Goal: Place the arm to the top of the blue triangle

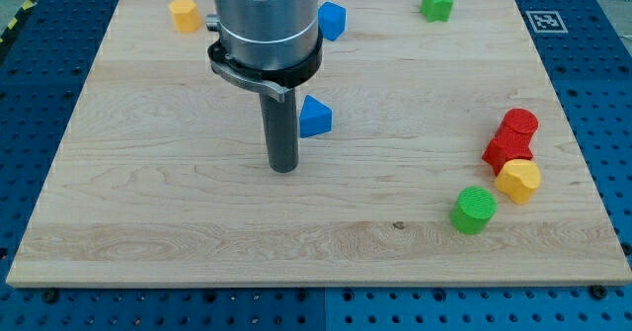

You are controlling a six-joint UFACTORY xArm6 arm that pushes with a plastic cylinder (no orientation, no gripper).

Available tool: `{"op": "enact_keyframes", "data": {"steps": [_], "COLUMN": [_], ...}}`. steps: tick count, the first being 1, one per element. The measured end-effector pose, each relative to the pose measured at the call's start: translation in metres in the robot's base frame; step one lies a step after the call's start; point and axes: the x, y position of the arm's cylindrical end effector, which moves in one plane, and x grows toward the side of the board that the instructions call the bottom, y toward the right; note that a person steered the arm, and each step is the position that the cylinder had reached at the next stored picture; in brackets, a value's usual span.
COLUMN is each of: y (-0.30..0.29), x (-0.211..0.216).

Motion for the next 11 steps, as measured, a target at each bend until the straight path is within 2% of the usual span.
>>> {"op": "enact_keyframes", "data": {"steps": [1, 2, 3, 4, 5, 6, 7, 9, 11], "y": [-0.066, -0.08, -0.141, -0.17, -0.17, -0.151, -0.088, -0.064, 0.044], "x": [0.021, 0.022, -0.016, -0.098, -0.122, -0.144, -0.178, -0.174, -0.155]}}
